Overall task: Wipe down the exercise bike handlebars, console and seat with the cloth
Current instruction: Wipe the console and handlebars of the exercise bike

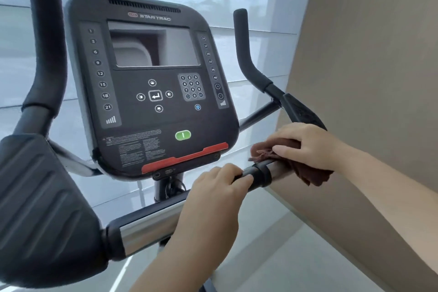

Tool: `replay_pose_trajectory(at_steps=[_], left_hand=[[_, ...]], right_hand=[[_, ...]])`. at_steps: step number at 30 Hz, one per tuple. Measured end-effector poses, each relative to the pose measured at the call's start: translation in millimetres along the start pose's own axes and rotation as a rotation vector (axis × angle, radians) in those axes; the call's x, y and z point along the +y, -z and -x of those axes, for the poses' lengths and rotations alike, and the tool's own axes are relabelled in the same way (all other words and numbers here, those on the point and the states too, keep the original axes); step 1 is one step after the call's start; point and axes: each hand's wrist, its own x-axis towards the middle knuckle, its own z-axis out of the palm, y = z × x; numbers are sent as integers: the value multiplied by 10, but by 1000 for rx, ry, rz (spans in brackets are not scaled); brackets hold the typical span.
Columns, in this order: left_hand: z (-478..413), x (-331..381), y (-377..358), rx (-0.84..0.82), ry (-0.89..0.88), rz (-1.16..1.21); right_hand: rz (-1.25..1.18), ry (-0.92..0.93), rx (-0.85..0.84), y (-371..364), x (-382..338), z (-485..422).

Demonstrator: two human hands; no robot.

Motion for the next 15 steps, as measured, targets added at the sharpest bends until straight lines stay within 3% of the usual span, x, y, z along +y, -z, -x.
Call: replay_pose_trajectory(at_steps=[6,8,12,15], left_hand=[[-11,-29,-3,31,-3,86],[-5,-39,-20,35,-19,96],[-13,-63,-48,25,-35,84],[-5,-65,-68,34,-46,83]], right_hand=[[-8,61,-310,-64,-238,-300],[-43,6,-398,-4,-218,-354],[47,-105,-443,148,-72,-369],[71,-62,-460,53,-167,-410]])
